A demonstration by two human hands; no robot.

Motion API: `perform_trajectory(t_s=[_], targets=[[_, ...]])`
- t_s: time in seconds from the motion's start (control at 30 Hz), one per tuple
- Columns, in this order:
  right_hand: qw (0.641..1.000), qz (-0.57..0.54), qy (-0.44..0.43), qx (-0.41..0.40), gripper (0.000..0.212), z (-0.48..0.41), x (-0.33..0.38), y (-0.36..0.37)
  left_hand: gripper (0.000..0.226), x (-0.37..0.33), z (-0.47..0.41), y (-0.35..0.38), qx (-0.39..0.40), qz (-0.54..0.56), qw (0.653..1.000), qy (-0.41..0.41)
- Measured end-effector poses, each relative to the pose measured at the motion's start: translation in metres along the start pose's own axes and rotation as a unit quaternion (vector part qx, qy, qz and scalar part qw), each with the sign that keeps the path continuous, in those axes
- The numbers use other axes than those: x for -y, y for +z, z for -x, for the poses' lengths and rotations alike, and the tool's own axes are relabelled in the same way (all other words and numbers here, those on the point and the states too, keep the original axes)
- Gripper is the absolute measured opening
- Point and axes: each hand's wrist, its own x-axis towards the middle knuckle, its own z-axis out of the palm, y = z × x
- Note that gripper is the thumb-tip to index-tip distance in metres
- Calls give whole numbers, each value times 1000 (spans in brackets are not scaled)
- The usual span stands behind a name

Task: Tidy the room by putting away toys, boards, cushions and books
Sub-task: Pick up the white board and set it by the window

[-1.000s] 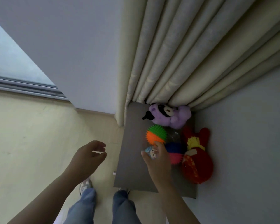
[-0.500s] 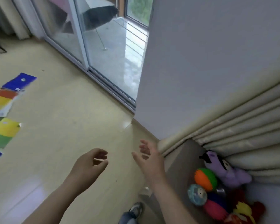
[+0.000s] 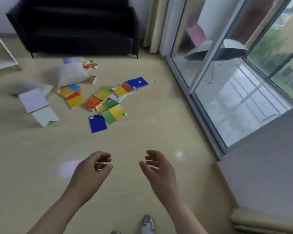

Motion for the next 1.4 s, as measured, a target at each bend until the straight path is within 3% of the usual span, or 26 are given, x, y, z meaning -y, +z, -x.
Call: perform_trajectory(t_s=[0.27,0.67,1.03,1.4], targets=[[992,33,-41,118,26,-74,61,132,19,51,-46,-114,-126,51,989,-51],[974,64,-78,203,22,-234,151,282,23,66,-189,-259,-233,74,966,-83],[970,72,-84,218,23,-325,217,441,23,111,-302,-390,-254,100,958,-90],[979,48,-58,188,22,-364,309,654,22,171,-404,-613,-242,87,965,-47]])
